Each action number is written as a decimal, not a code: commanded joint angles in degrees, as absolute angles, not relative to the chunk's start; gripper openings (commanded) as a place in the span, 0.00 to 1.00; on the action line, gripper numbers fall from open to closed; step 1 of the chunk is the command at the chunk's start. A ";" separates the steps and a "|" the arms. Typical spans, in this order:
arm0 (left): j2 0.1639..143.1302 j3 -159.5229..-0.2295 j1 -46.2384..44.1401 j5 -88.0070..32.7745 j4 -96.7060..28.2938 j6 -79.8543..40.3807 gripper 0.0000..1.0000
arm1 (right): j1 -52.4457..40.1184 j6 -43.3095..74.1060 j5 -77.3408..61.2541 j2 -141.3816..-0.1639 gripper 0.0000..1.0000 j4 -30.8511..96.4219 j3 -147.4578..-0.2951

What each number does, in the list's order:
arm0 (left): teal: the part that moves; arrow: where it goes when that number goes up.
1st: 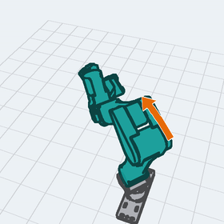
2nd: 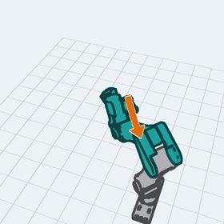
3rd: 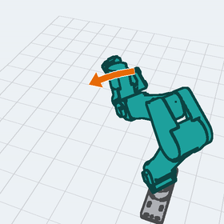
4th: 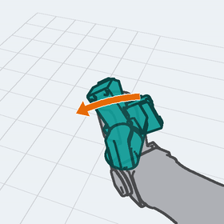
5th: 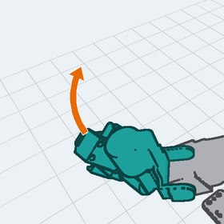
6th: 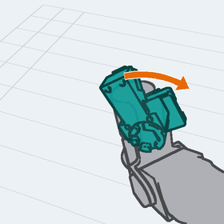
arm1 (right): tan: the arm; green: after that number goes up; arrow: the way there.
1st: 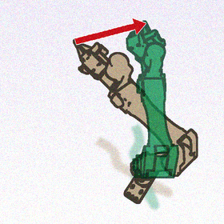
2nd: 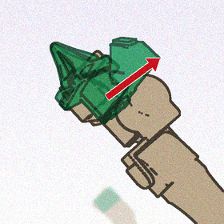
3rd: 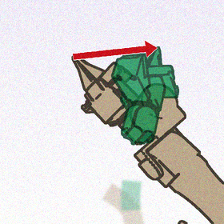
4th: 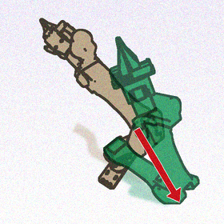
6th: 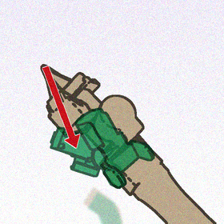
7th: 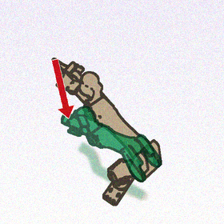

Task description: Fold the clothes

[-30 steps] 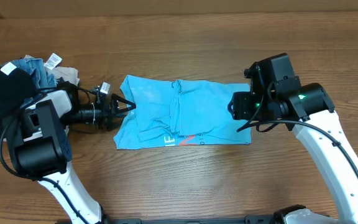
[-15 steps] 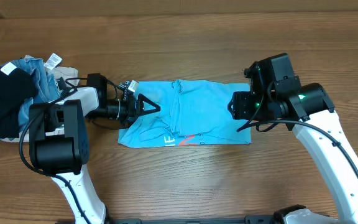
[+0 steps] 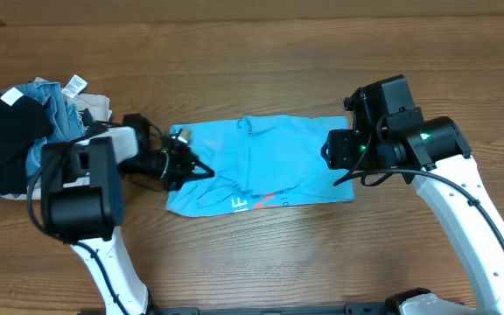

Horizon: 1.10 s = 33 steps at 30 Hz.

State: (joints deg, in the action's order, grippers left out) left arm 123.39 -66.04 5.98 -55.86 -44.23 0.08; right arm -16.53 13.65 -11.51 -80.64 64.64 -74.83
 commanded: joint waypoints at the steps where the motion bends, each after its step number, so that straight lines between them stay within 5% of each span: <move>1: 120.49 -63.51 12.73 -32.56 -47.11 -1.76 0.04 | -16.36 13.45 -10.94 -80.38 0.56 65.19 -75.70; 11: 103.22 -68.64 15.86 -14.68 -59.51 -4.23 0.04 | -16.36 13.45 -10.96 -80.38 0.56 65.10 -75.70; 23: 102.63 -85.08 -18.22 1.80 -69.89 -29.10 0.04 | -15.84 17.45 -10.33 -80.38 0.56 69.84 -75.70; 33: 103.13 -85.08 -37.21 10.35 -64.99 -43.62 0.04 | -1.19 21.87 -20.67 -80.38 0.61 72.79 -75.70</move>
State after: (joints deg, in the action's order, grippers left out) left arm 104.36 -83.90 -33.89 6.72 -66.87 -37.32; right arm -4.03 20.99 -15.79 -80.64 72.73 -74.83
